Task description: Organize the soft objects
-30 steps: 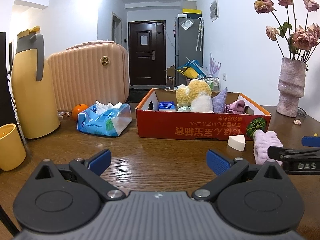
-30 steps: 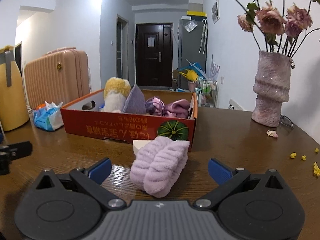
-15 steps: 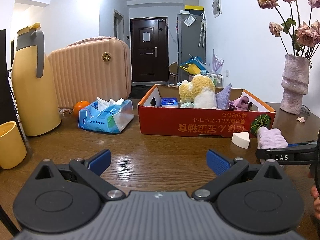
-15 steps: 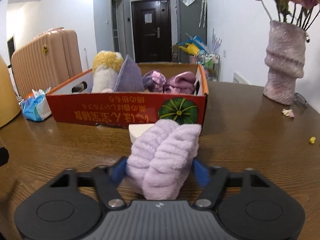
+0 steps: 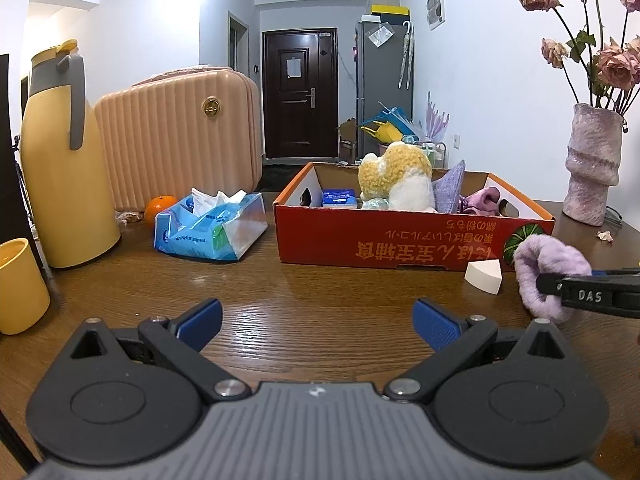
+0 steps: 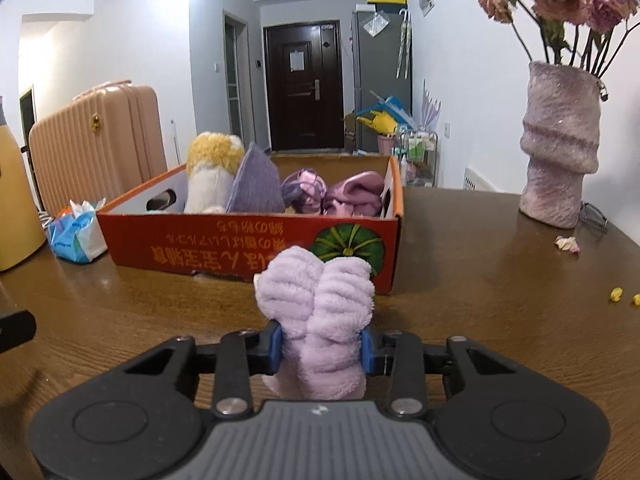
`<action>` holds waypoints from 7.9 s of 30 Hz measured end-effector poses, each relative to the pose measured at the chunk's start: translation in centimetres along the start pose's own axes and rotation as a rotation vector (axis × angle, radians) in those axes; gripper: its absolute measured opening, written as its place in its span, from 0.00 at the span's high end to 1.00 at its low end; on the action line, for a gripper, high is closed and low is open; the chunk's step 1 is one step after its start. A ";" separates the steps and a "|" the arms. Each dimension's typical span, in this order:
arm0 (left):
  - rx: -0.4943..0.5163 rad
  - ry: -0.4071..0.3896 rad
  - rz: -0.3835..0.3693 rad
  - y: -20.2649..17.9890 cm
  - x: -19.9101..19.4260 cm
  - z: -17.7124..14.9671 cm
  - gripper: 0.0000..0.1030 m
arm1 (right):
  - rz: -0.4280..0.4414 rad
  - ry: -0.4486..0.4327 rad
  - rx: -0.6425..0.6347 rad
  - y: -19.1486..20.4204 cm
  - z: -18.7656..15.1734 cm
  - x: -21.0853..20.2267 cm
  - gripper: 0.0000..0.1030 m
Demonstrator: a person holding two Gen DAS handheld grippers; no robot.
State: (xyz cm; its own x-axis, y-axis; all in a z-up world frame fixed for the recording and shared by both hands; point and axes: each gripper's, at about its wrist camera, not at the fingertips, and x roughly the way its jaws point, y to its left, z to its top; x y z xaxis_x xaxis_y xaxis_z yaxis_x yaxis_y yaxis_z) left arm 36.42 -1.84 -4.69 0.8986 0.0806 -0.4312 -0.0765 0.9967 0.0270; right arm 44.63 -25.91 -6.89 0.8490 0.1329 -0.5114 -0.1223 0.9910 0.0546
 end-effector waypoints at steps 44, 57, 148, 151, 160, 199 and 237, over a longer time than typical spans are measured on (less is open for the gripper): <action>0.039 0.159 -0.149 -13.5 9.7 2.1 0.00 | -0.116 -0.190 0.037 -10.8 1.6 -1.2 0.66; 0.053 0.226 -0.101 -15.4 14.4 3.0 0.02 | -0.137 -0.180 0.065 -12.6 2.2 0.4 0.65; -0.072 -0.149 -0.060 -3.6 6.1 6.6 0.70 | -0.135 -0.343 0.074 2.8 2.7 0.4 0.65; -0.078 -0.161 -0.049 -3.1 6.4 7.0 0.70 | -0.142 -0.355 0.076 3.1 3.2 1.0 0.65; -0.102 -0.186 -0.010 -1.7 8.9 8.7 0.70 | -0.162 -0.380 0.087 3.6 4.9 3.6 0.65; -0.122 -0.177 0.094 1.0 16.9 11.2 0.00 | -0.147 -0.372 0.097 2.5 8.0 9.5 0.00; -0.001 -0.201 0.007 4.0 -6.4 0.4 0.00 | -0.073 -0.340 0.001 4.9 -3.1 -12.3 0.00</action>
State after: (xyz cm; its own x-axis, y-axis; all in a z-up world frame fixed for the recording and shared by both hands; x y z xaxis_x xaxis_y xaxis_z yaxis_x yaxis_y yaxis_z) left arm 30.55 1.68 -1.42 0.9662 0.0878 -0.2423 -0.0832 0.9961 0.0289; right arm 32.03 -22.74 -2.98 0.9781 0.0595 -0.1993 -0.0547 0.9981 0.0297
